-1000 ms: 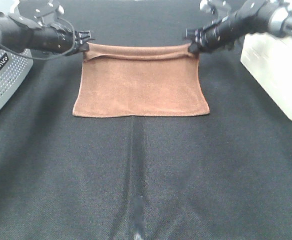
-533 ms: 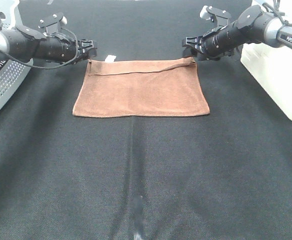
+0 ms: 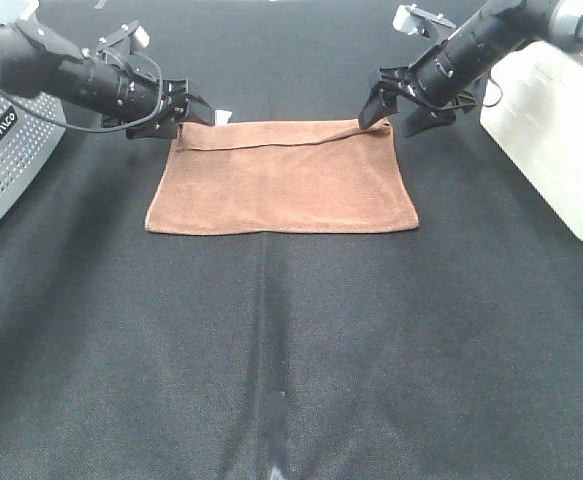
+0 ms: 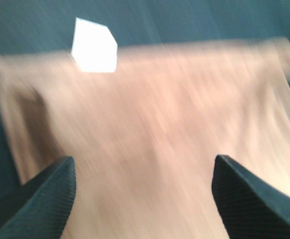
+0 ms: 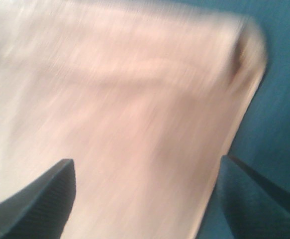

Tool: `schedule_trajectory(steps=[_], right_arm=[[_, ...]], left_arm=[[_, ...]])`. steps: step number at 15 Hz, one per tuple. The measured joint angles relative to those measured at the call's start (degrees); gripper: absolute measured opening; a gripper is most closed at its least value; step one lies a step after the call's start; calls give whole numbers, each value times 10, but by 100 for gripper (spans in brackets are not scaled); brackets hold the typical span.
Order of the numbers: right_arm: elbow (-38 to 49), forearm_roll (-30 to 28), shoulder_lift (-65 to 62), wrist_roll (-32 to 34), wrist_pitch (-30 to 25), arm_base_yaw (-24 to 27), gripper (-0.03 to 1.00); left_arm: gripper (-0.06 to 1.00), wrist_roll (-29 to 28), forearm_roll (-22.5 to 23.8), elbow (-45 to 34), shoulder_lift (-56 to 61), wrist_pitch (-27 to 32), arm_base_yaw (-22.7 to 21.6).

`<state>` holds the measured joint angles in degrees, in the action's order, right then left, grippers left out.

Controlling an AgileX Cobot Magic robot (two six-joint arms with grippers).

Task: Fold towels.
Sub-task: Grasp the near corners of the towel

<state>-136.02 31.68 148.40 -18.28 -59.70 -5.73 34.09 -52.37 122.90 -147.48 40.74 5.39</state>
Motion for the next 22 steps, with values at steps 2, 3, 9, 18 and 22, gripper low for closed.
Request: schedule_trajectory(steps=[2,3,9,18,22], right_arm=[[0,-3,-6,15,-31,0,74],[0,-6,-7,25,-59,0,74],[7,-33,-46,83,-96,0,74],[335,10,-172,11,-14,20,74],[354,22,-172,-10,17,20,74]], left_arm=[[72,-10,21,0,11,34,0],[72,-23,30,0,20,68,0],[73,-134,68,-24,76,162,-1],[73,-227,169,-253,176,118,-23],[73,-227,172,-275,175,77,-23]])
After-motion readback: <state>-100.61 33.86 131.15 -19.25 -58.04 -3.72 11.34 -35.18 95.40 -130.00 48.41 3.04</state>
